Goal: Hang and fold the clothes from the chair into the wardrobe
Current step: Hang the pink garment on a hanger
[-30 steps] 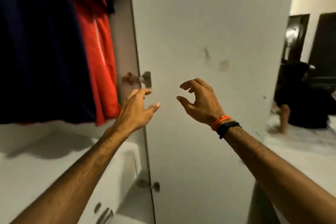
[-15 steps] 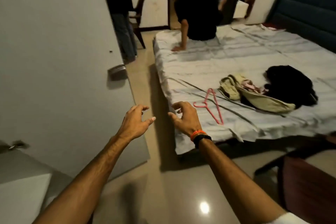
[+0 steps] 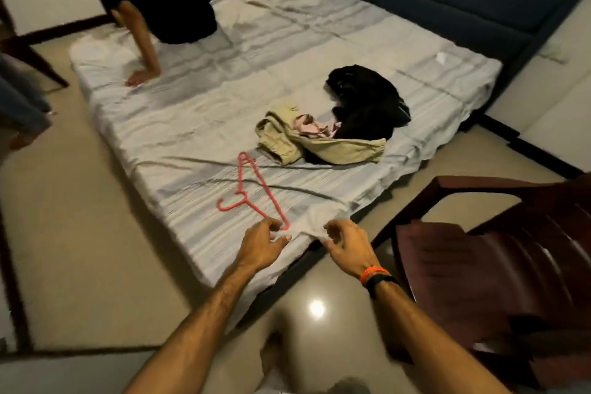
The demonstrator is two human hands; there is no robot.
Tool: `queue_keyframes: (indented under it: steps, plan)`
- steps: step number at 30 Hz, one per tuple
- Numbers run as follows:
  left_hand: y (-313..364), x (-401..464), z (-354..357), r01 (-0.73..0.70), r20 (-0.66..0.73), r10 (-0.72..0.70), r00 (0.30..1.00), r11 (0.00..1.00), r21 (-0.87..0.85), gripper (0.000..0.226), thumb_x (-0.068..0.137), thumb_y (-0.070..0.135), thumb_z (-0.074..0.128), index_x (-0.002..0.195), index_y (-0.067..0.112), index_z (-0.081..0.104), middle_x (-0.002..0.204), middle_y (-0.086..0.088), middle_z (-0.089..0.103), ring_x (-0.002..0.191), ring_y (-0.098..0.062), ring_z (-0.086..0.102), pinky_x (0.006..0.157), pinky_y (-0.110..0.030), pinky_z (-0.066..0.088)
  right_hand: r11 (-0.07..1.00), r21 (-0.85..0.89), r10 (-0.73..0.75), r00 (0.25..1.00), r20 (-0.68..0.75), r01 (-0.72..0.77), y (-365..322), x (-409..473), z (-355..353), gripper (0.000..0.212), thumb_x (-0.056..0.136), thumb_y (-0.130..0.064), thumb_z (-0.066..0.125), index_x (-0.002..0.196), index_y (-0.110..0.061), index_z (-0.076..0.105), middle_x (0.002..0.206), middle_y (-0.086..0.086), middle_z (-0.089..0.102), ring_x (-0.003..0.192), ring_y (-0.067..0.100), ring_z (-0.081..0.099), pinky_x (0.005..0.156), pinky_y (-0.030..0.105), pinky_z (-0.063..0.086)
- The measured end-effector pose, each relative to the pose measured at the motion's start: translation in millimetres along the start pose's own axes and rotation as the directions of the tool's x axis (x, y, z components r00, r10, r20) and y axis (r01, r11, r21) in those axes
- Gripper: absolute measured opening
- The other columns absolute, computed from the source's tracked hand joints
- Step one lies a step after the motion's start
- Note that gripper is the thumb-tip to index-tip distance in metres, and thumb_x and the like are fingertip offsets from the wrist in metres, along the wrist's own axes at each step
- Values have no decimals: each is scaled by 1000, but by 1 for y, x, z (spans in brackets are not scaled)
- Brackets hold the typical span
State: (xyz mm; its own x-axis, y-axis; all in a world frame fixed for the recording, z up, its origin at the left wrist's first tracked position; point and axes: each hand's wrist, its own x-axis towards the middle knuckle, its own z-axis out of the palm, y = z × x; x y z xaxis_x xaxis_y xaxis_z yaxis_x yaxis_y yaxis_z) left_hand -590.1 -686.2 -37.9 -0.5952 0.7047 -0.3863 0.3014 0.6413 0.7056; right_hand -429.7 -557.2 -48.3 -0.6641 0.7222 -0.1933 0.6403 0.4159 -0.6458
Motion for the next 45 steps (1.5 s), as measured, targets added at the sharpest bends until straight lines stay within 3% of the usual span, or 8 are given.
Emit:
queue_keyframes:
  steps: [4, 8, 15, 25, 32, 39, 42, 45]
  plan:
    - [39, 74, 23, -51, 123, 45, 991, 997, 50, 46, 90, 28, 70, 130, 9, 57, 130, -6, 62, 113, -21, 61, 90, -23, 45, 991, 28, 129, 989, -68, -127, 41, 49, -33, 26, 88, -21, 70, 113, -13, 66, 105, -2, 61, 71, -4, 54, 64, 1, 39]
    - [76, 143, 47, -53, 163, 42, 986, 997, 64, 45, 89, 28, 72, 128, 10, 58, 129, -6, 63, 111, -21, 63, 94, -28, 48, 985, 65, 166, 983, -82, -161, 79, 111, -56, 26, 87, -24, 71, 112, -15, 66, 104, -2, 65, 80, 7, 61, 77, 18, 50]
    - [114, 203, 64, 45, 123, -54, 991, 996, 79, 39, 88, 30, 73, 121, 14, 63, 118, -2, 68, 104, -16, 64, 92, -25, 47, 989, 112, 92, 996, 14, -93, 105, 203, -91, 26, 90, -23, 70, 114, -15, 64, 104, -2, 65, 86, 11, 63, 84, 28, 55]
    - [140, 283, 70, 201, 17, -201, 979, 979, 17, 29, 89, 26, 72, 113, 12, 65, 108, -3, 69, 96, -16, 65, 76, -21, 44, 995, 101, 3, 978, 208, -24, 120, 335, -122, 22, 87, -20, 70, 109, -17, 66, 91, -8, 65, 80, 14, 63, 81, 27, 53]
    - [150, 367, 55, 150, 23, -150, 988, 988, 24, 27, 90, 24, 70, 112, 9, 65, 102, 1, 63, 95, -15, 62, 65, -14, 40, 990, 117, 53, 967, 249, -84, 112, 415, -117, 17, 88, -14, 67, 105, -15, 66, 87, -2, 68, 83, 16, 65, 81, 25, 52]
    - [139, 462, 29, 196, 47, -197, 979, 980, 20, 27, 90, 26, 70, 110, 8, 67, 103, -2, 65, 94, -17, 60, 75, -23, 42, 991, 33, 112, 948, 298, -128, 85, 505, -92, 9, 88, -18, 68, 96, -16, 65, 84, -3, 67, 76, 16, 64, 84, 31, 53]
    - [126, 486, 26, 232, 61, -232, 971, 973, 5, 29, 89, 29, 71, 111, 9, 67, 108, -3, 67, 97, -19, 63, 81, -28, 47, 995, -20, 97, 932, 350, -96, 76, 534, -73, 26, 82, -24, 76, 104, -15, 64, 92, 0, 65, 84, 17, 61, 86, 31, 51]
    - [117, 501, 30, 253, 96, -250, 963, 967, -15, 30, 89, 24, 71, 114, 8, 66, 107, -4, 67, 97, -19, 63, 83, -28, 47, 989, -147, 48, 882, 470, 24, 76, 555, -46, 68, 74, -32, 80, 134, -14, 53, 134, 9, 55, 121, 27, 52, 103, 34, 42]
